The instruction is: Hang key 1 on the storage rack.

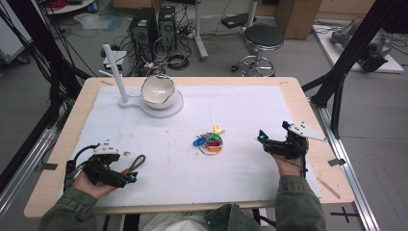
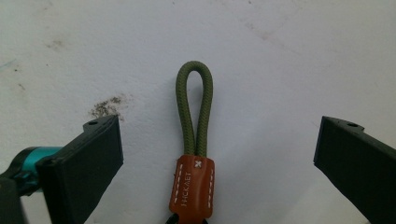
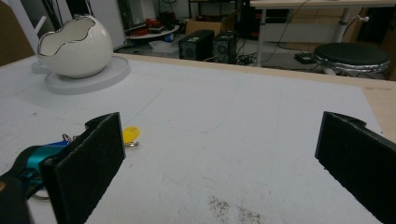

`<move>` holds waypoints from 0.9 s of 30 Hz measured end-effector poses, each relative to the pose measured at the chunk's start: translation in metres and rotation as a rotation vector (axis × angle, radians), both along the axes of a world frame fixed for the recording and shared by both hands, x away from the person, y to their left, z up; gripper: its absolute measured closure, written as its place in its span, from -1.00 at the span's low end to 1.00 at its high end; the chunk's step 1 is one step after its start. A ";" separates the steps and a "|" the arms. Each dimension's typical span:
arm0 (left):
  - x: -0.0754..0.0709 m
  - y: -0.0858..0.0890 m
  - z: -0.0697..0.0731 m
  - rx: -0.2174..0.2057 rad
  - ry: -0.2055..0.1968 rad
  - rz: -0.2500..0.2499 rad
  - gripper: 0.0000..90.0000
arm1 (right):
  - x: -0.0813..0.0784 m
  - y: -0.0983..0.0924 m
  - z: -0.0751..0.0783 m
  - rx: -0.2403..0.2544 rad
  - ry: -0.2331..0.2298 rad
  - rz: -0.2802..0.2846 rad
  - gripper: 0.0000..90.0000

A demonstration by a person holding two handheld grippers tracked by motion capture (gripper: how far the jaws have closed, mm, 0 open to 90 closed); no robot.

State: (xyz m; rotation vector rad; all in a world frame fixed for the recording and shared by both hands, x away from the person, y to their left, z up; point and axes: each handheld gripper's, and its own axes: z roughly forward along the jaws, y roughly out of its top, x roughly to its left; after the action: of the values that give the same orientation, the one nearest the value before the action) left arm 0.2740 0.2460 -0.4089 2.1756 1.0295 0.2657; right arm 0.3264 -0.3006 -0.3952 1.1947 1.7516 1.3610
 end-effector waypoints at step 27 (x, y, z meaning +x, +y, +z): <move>-0.001 -0.007 -0.008 0.164 0.058 -0.014 -0.43 | 0.000 -0.001 0.000 0.005 -0.001 -0.020 -0.99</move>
State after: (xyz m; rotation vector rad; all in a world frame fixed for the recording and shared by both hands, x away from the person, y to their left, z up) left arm 0.2725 0.2388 -0.4172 2.3491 1.0564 0.2918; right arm 0.3261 -0.3015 -0.3953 1.2108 1.7328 1.3545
